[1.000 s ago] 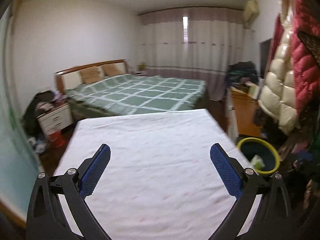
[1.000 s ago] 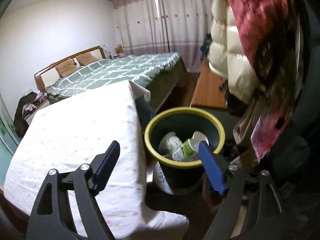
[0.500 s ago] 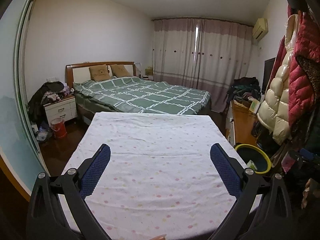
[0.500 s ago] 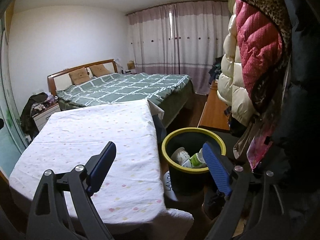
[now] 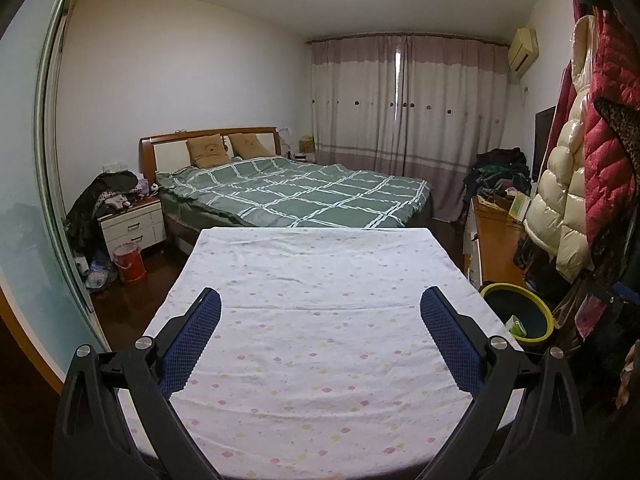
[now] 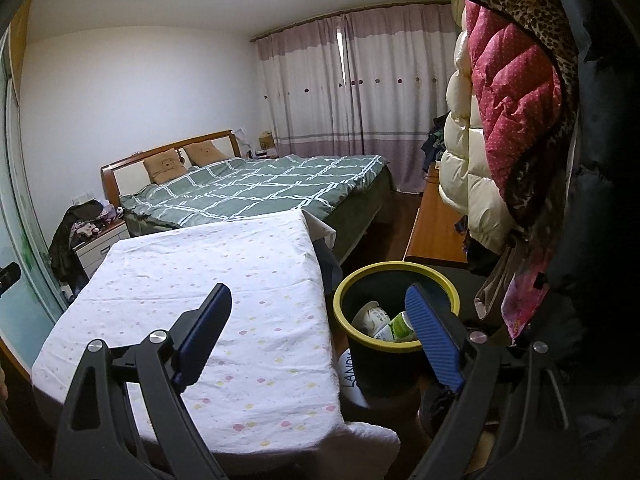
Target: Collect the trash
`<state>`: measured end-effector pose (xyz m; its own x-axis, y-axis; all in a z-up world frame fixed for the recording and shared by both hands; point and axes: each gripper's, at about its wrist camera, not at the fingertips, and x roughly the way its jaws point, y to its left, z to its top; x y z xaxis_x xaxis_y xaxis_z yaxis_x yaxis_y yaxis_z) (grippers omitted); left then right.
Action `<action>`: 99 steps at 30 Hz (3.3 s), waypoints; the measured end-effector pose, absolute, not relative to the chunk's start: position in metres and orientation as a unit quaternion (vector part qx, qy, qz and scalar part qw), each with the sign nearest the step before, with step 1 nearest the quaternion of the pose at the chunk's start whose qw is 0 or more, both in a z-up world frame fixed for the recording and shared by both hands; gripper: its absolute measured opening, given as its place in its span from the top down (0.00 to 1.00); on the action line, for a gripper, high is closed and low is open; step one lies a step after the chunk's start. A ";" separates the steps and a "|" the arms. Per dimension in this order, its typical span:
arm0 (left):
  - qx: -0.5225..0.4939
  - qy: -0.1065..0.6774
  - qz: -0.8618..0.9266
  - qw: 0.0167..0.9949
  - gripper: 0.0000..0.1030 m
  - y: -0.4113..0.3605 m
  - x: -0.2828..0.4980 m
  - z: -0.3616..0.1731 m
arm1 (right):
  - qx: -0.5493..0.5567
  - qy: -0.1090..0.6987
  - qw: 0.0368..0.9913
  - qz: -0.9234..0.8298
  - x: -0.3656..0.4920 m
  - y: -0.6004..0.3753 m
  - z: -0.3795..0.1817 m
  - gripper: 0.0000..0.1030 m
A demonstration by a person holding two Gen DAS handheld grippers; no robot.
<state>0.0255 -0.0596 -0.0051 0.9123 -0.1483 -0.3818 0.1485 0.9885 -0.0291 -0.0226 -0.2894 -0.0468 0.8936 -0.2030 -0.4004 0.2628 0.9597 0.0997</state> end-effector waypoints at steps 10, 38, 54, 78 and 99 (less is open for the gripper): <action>0.003 0.202 -0.078 0.976 0.05 -0.064 0.032 -0.007 | 0.080 0.200 0.969 -0.118 -0.021 -0.291 -0.048 0.18; 0.002 0.217 -0.081 0.973 0.05 -0.062 0.036 -0.017 | 0.085 0.207 0.967 -0.118 -0.016 -0.289 -0.054 0.18; 0.003 0.227 -0.083 0.970 0.05 -0.064 0.041 -0.021 | 0.088 0.210 0.967 -0.118 -0.016 -0.291 -0.056 0.18; 0.011 0.236 -0.083 0.968 0.05 -0.065 0.047 -0.028 | 0.091 0.214 0.965 -0.117 -0.014 -0.290 -0.059 0.18; 0.007 0.283 -0.071 0.957 0.05 -0.064 0.096 -0.047 | 0.104 0.246 0.962 -0.050 0.041 -0.278 -0.069 0.08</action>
<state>0.0962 -0.0645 -0.0471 0.8302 -0.1323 -0.5416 0.1405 0.9897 -0.0264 0.0406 -0.2777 -0.0694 0.8744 -0.0449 -0.4832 0.1475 0.9732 0.1766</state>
